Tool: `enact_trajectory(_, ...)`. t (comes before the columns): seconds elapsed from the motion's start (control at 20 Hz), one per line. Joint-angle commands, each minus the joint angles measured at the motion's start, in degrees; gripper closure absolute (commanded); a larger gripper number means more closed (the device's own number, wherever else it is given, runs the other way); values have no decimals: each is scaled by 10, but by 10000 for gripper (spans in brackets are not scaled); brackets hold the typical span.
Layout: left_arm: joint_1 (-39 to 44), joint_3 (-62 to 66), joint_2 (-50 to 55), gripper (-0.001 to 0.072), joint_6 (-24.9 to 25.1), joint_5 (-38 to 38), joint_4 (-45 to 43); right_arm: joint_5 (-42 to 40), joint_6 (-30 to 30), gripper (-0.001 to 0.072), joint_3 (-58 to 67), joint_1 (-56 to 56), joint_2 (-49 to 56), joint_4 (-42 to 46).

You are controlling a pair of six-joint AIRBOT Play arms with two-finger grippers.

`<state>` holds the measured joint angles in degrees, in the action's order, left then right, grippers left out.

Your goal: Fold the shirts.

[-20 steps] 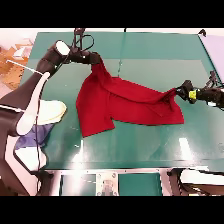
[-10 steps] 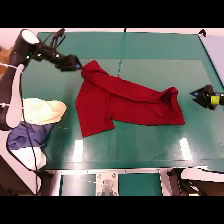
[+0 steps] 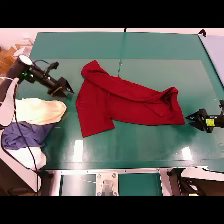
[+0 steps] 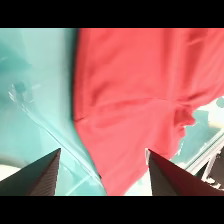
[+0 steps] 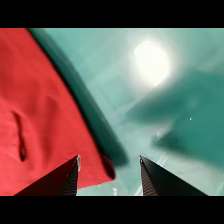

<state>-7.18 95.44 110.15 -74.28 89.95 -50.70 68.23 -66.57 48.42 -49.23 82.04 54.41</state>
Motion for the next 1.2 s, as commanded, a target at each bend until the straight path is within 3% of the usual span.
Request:
enact_trajectory(0.0, 10, -69, 2, 106, 16, -72, 2, -14, 11, 275, -14, 6, 27, 7)
enact_trajectory(0.15, 44, -99, 6, 106, 37, -142, 12, -13, 11, 275, -14, 15, 46, 5)
enact_trajectory(0.3, 83, -103, 17, 110, 58, -161, 16, -11, 13, 276, -14, 35, 66, 5)
enact_trajectory(0.35, 86, -102, 16, 236, 59, -169, 16, -10, 13, 276, -14, 43, 70, 5)
enact_trajectory(0.4, 85, -97, 16, 458, 58, -174, 16, -10, 13, 276, -14, 51, 73, 5)
enact_trajectory(0.45, 83, -91, 16, 621, 58, -179, 17, -9, 19, 277, -14, 57, 73, 5)
enact_trajectory(0.5, 79, -86, 16, 679, 58, -179, 18, -7, 22, 300, -14, 64, 73, 5)
enact_trajectory(0.65, 78, -68, 16, 680, 58, -160, 17, 20, 23, 317, -13, 68, 73, 7)
enact_trajectory(0.8, 78, -43, 14, 680, 58, -138, 16, 69, 23, 454, 10, 68, 73, 23)
enact_trajectory(0.9, 78, -16, 13, 680, 58, -113, 16, 113, 23, 482, 37, 68, 73, 22)
enact_trajectory(1.0, 78, 14, 7, 681, 57, -88, 17, 153, 17, 694, 61, 68, 67, 15)
enact_trajectory(1.15, 78, 75, -34, 681, 57, -64, 19, 165, 15, 698, 89, 68, 19, -52)
